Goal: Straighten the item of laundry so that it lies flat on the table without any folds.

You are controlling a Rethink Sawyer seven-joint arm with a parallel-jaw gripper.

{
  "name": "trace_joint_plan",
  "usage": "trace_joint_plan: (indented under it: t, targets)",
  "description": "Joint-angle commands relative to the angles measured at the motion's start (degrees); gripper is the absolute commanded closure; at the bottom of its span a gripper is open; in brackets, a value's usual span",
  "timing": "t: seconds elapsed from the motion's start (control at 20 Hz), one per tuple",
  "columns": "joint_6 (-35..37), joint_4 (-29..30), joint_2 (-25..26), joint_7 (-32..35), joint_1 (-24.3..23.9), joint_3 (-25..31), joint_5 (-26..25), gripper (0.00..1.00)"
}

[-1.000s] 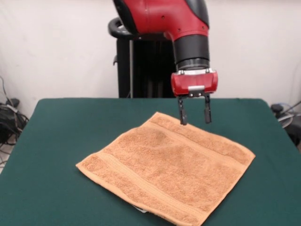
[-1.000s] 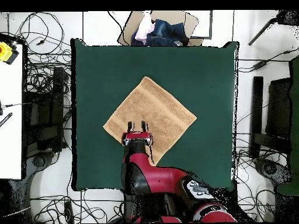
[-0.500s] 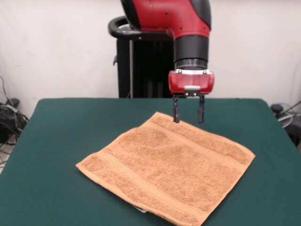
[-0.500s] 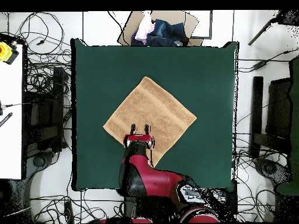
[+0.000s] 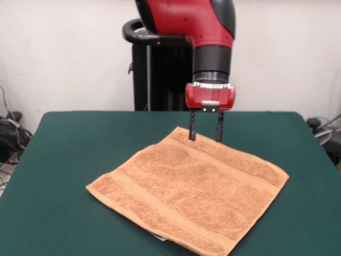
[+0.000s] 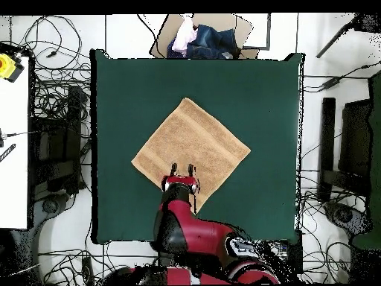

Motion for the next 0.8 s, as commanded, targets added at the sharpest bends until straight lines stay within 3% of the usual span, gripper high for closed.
trace_joint_plan:
  t: [0.05, 0.8]
  targets:
    - [-3.5, -2.5, 5.4, 13.2, 1.9, -1.5, 4.7, 0.00]
    - [-12.5, -4.3, 13.7, 14.4, 5.1, -2.7, 10.4, 0.00]
